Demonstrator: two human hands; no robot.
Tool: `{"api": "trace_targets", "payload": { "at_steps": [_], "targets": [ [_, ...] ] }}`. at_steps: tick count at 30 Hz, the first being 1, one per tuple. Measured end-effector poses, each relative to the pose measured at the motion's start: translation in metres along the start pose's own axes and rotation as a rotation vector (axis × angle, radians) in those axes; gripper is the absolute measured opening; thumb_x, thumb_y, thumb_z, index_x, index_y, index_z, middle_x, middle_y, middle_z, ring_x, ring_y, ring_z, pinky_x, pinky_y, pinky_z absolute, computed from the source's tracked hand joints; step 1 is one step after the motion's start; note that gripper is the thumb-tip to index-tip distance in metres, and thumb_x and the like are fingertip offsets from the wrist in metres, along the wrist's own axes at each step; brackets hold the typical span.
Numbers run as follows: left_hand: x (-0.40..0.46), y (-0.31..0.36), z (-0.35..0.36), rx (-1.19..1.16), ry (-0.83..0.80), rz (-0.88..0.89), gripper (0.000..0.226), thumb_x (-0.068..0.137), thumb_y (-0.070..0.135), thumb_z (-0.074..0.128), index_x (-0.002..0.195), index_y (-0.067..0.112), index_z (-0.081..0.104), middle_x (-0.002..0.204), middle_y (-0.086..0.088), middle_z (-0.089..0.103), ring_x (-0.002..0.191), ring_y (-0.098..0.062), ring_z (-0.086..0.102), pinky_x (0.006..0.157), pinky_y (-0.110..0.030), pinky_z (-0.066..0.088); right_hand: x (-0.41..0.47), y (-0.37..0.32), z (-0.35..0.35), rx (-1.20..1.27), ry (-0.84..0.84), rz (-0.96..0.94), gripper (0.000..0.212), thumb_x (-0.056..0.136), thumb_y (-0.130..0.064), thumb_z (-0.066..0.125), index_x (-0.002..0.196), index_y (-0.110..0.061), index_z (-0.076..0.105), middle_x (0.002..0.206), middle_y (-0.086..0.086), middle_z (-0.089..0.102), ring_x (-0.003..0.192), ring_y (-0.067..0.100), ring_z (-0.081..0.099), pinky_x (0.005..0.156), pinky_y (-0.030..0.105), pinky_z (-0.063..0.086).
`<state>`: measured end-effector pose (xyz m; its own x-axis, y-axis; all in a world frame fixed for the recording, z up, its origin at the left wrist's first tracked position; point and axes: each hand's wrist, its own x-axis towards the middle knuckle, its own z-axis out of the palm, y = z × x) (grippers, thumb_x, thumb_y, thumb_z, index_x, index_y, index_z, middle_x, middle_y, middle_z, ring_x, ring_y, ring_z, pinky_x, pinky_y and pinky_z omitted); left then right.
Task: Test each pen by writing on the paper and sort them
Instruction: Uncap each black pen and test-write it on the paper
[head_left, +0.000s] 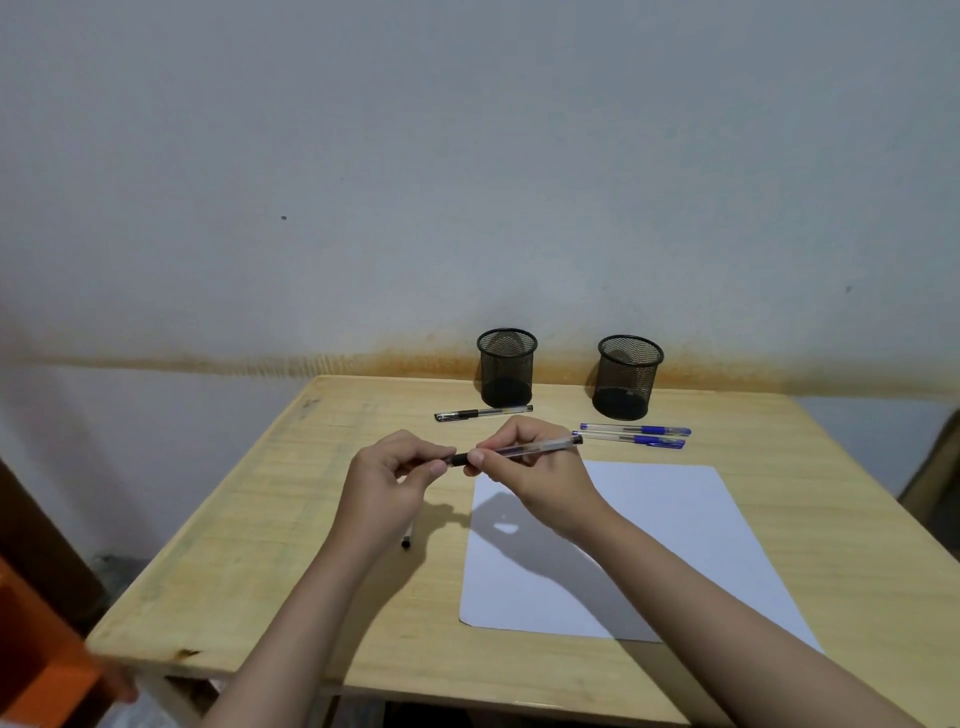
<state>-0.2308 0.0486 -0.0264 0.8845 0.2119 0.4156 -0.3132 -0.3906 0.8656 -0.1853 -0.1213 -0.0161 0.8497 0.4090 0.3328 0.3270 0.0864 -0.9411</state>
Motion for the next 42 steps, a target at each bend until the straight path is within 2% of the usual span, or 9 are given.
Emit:
{"api": "trace_targets", "payload": {
  "at_steps": [4,8,11,16,21,24,26,31,42],
  "targets": [
    [0.005,0.002,-0.005,-0.019,-0.04,0.067,0.039,0.079,-0.009,0.064,0.077,0.029,0.075,0.078,0.008,0.067,0.076,-0.01,0.062,0.072,-0.022,0.049,-0.001,-0.002,-0.001,-0.035,0.002,-0.015,0.013,0.077,-0.002,0.075,0.074,-0.008,0.064,0.071,0.004,0.071,0.07,0.01,0.068,0.066,0.018,0.051],
    [0.017,-0.002,-0.017,-0.016,-0.116,0.127,0.045,0.079,-0.011,0.063,0.081,0.032,0.075,0.094,0.002,0.07,0.087,-0.014,0.065,0.078,-0.023,0.052,0.001,-0.005,-0.006,-0.05,-0.206,0.003,0.016,0.075,0.004,0.072,0.085,-0.008,0.069,0.086,0.019,0.071,0.083,0.024,0.068,0.082,0.04,0.057],
    [0.024,-0.008,-0.021,0.001,-0.161,0.106,0.039,0.08,-0.011,0.062,0.085,0.026,0.075,0.1,0.005,0.071,0.098,-0.011,0.065,0.088,-0.027,0.052,0.007,-0.009,-0.007,-0.024,-0.275,0.143,0.013,0.084,0.003,0.064,0.096,0.002,0.069,0.094,0.024,0.07,0.076,0.016,0.069,0.067,0.025,0.056],
    [0.024,-0.024,-0.019,0.102,-0.156,0.062,0.039,0.081,-0.003,0.065,0.092,0.034,0.074,0.103,0.014,0.07,0.106,-0.003,0.061,0.095,-0.027,0.048,0.011,0.004,0.014,0.019,-0.106,0.37,0.017,0.076,-0.005,0.076,0.088,-0.003,0.064,0.072,0.016,0.07,0.052,0.013,0.064,0.049,0.023,0.052],
    [0.01,-0.044,-0.027,0.226,-0.077,-0.175,0.032,0.09,0.016,0.059,0.12,0.027,0.06,0.128,0.01,0.054,0.119,-0.005,0.048,0.082,0.0,0.039,0.023,0.031,0.026,-0.091,0.064,0.475,0.03,0.071,-0.006,0.08,0.094,-0.001,0.062,0.059,0.008,0.065,0.05,0.019,0.062,0.064,0.038,0.057],
    [0.004,-0.076,-0.043,0.628,-0.19,-0.193,0.047,0.09,0.042,0.05,0.135,0.027,0.047,0.148,0.002,0.037,0.138,-0.018,0.031,0.114,-0.037,0.025,0.033,0.045,0.033,-0.171,0.113,0.501,0.033,0.071,-0.007,0.08,0.097,0.001,0.06,0.061,0.009,0.062,0.05,0.021,0.061,0.055,0.032,0.056],
    [0.0,-0.089,-0.048,0.783,-0.271,-0.244,0.052,0.093,0.048,0.04,0.142,0.031,0.034,0.156,0.002,0.022,0.145,-0.02,0.013,0.117,-0.05,0.007,0.041,0.052,0.039,-0.227,0.125,0.507,0.03,0.071,-0.009,0.08,0.093,-0.002,0.06,0.065,0.012,0.066,0.051,0.022,0.065,0.054,0.032,0.057],
    [-0.002,-0.096,-0.044,0.929,-0.344,-0.24,0.06,0.092,0.058,0.023,0.147,0.034,0.018,0.16,0.002,0.003,0.147,-0.02,-0.002,0.116,-0.05,0.002,0.058,0.067,0.053,-0.357,0.139,0.476,0.02,0.068,-0.005,0.075,0.07,-0.011,0.056,0.079,0.019,0.07,0.072,0.034,0.071,0.066,0.049,0.06],
    [-0.004,-0.101,-0.044,0.929,-0.306,-0.22,0.083,0.072,0.071,0.003,0.146,0.036,0.019,0.159,0.003,0.004,0.147,-0.018,-0.001,0.116,-0.047,0.003,0.076,0.076,0.051,-0.511,0.092,0.419,0.012,0.074,-0.009,0.074,0.073,-0.004,0.062,0.077,0.01,0.066,0.069,0.022,0.065,0.06,0.032,0.055]
  ]
}}
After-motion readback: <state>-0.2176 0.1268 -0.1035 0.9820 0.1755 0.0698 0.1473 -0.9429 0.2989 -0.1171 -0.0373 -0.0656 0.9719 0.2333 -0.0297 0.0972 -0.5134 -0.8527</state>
